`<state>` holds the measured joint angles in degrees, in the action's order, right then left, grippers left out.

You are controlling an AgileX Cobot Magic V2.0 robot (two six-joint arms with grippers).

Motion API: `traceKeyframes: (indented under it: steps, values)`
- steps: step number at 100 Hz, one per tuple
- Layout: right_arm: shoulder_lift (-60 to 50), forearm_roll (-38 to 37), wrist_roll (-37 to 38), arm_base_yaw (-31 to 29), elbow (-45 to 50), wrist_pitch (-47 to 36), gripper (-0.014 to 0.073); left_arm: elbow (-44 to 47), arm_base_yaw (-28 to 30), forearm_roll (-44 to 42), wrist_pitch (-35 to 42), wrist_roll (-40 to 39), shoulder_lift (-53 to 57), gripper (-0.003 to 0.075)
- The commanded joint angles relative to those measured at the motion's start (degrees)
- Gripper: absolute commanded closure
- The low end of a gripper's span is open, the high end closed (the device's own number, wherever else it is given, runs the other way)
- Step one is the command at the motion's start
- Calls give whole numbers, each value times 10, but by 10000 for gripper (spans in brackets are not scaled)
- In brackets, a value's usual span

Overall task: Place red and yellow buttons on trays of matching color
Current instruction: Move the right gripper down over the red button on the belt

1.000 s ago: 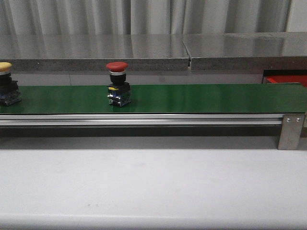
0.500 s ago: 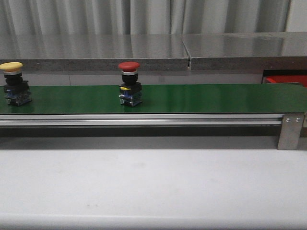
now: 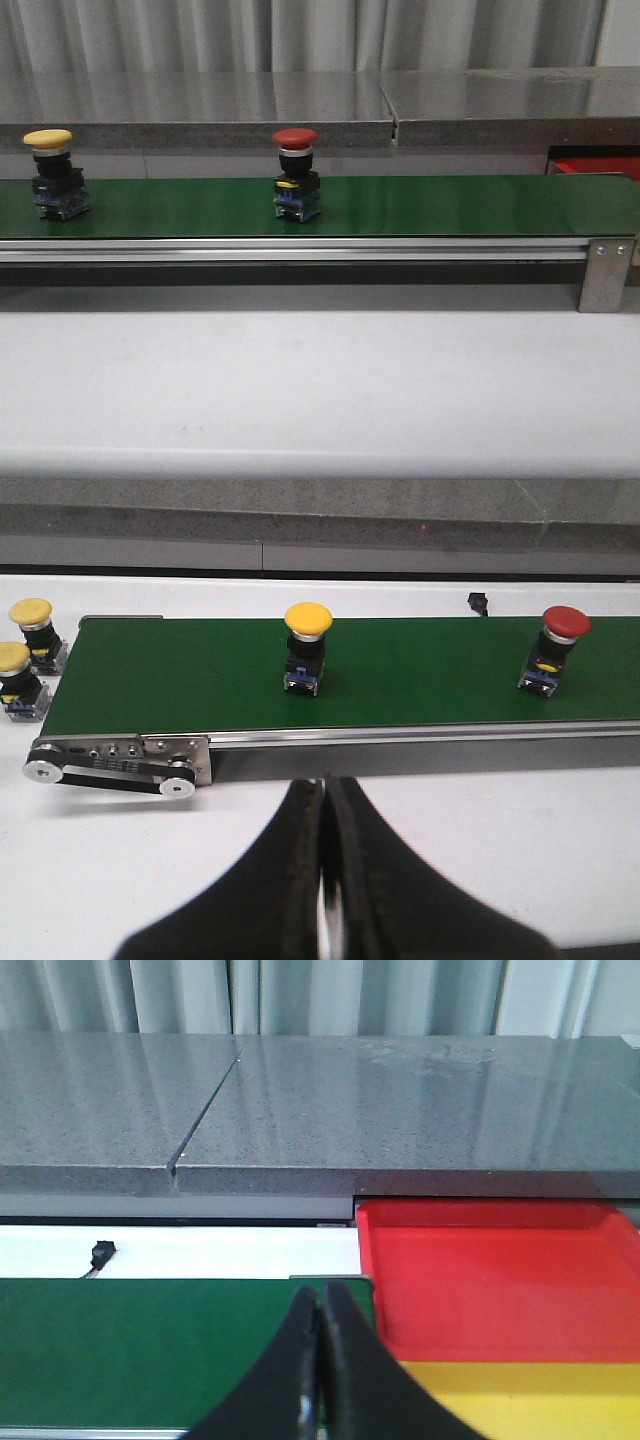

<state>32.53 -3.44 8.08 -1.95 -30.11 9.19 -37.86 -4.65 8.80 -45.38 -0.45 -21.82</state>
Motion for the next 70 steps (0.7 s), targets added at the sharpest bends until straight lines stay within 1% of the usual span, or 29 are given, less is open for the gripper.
traceKeyframes:
  steps: [1,8,15,35,70]
  values:
    - [24,4,1,1,-38,-29,710,-14,-4,7,40,-1,-4,741]
    - [45,4,1,7,-68,16,710,-14,-4,7,40,-1,-4,741]
    - [69,4,-1,20,-94,42,710,-14,-4,7,40,-1,-4,741]
    - [137,2,-9,74,-149,69,710,-14,-4,7,40,-1,-4,741]
    - [273,-2,-9,190,-250,140,710,-14,-4,7,40,-1,-4,741]
